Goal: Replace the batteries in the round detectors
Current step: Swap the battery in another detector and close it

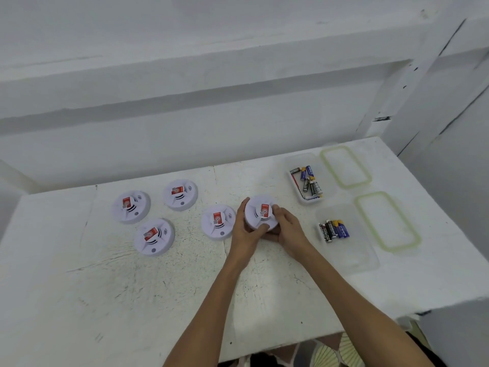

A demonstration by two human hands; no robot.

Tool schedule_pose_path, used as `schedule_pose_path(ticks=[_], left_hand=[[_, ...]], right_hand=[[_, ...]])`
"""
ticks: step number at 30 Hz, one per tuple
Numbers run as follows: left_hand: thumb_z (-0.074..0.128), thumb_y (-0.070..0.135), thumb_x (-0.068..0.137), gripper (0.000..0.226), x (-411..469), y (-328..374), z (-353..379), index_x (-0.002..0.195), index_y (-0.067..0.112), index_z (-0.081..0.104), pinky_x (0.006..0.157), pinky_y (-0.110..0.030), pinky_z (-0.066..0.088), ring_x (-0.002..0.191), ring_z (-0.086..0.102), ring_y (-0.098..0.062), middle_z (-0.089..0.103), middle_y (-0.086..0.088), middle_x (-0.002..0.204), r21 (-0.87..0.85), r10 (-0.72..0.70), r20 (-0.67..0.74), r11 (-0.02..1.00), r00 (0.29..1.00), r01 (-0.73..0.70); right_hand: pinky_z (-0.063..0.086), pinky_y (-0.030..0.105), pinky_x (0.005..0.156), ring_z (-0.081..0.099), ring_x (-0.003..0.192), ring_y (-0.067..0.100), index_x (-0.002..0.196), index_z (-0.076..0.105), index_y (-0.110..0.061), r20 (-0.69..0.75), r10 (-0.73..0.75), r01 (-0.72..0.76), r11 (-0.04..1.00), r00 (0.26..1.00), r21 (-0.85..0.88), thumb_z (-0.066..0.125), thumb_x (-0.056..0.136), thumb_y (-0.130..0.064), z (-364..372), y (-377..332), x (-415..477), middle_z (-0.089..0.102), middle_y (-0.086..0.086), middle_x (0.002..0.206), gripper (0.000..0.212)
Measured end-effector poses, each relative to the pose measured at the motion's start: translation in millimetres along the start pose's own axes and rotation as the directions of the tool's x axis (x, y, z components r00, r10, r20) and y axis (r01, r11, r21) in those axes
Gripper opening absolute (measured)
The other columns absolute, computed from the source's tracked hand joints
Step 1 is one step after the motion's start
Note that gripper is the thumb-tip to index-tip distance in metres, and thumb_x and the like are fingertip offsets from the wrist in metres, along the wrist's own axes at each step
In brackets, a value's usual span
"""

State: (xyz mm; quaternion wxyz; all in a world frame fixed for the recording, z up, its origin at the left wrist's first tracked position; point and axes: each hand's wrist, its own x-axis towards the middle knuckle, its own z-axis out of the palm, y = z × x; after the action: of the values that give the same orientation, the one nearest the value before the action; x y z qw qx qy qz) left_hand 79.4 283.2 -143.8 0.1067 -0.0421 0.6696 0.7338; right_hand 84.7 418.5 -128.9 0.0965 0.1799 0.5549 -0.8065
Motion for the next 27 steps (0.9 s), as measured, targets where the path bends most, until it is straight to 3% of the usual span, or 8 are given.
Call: schedule_pose_path(ticks=[10, 14, 17, 22, 27], left_hand=[[0.075, -0.008, 0.086, 0.080, 1.2, 3.3, 5.8, 0.151, 0.023, 0.040, 0.093, -0.023, 0.057, 0.123, 0.061, 0.003, 0.058, 0.009, 0.140, 0.036, 0.016, -0.016, 0.999, 1.000, -0.015], [0.077, -0.007, 0.086, 0.081, 1.2, 2.3, 6.8, 0.151, 0.021, 0.039, 0.094, -0.023, 0.056, 0.127, 0.059, -0.001, 0.057, 0.004, 0.143, 0.060, 0.028, -0.017, 0.998, 0.999, -0.027], [0.082, 0.006, 0.081, 0.087, 0.4, 2.6, 7.1, 0.154, 0.020, 0.038, 0.099, -0.026, 0.055, 0.134, 0.056, -0.009, 0.055, -0.001, 0.147, 0.068, 0.041, -0.013, 0.997, 0.999, -0.040], [0.081, 0.017, 0.075, 0.088, 0.3, 4.6, 6.6, 0.152, 0.023, 0.038, 0.099, -0.025, 0.056, 0.133, 0.056, -0.009, 0.055, 0.000, 0.146, 0.064, 0.040, 0.008, 0.997, 0.999, -0.040], [0.083, 0.024, 0.074, 0.095, 2.4, -0.2, 5.6, 0.156, 0.018, 0.036, 0.106, -0.033, 0.054, 0.136, 0.054, -0.014, 0.054, -0.002, 0.149, 0.090, 0.052, 0.006, 0.995, 0.999, -0.053]], right_hand=[[0.058, 0.056, 0.087, 0.070, 0.108, 0.033, 0.123, 0.063, -0.004, -0.036, -0.002, 0.003, 1.000, 0.999, 0.023, 0.051, 0.103, -0.037, 0.7, 3.3, 0.8, 0.072, 0.016, 0.117, 0.040], [0.059, 0.054, 0.085, 0.070, 0.107, 0.032, 0.122, 0.064, -0.003, -0.043, 0.004, -0.003, 1.000, 0.999, 0.022, 0.050, 0.103, -0.036, 0.7, 3.2, 1.1, 0.072, 0.016, 0.117, 0.040], [0.060, 0.051, 0.083, 0.071, 0.106, 0.031, 0.121, 0.064, -0.004, -0.052, 0.002, -0.001, 1.000, 0.999, 0.018, 0.050, 0.103, -0.036, 1.3, 3.0, 1.1, 0.072, 0.015, 0.116, 0.040], [0.060, 0.050, 0.082, 0.071, 0.104, 0.031, 0.121, 0.064, -0.003, -0.056, 0.007, -0.006, 1.000, 0.998, 0.023, 0.051, 0.103, -0.037, 1.5, 3.0, 0.7, 0.073, 0.015, 0.115, 0.041], [0.061, 0.047, 0.080, 0.071, 0.105, 0.030, 0.122, 0.064, -0.004, -0.050, 0.002, -0.001, 1.000, 0.999, 0.019, 0.050, 0.103, -0.037, 1.5, 2.5, -0.1, 0.073, 0.014, 0.115, 0.041]])
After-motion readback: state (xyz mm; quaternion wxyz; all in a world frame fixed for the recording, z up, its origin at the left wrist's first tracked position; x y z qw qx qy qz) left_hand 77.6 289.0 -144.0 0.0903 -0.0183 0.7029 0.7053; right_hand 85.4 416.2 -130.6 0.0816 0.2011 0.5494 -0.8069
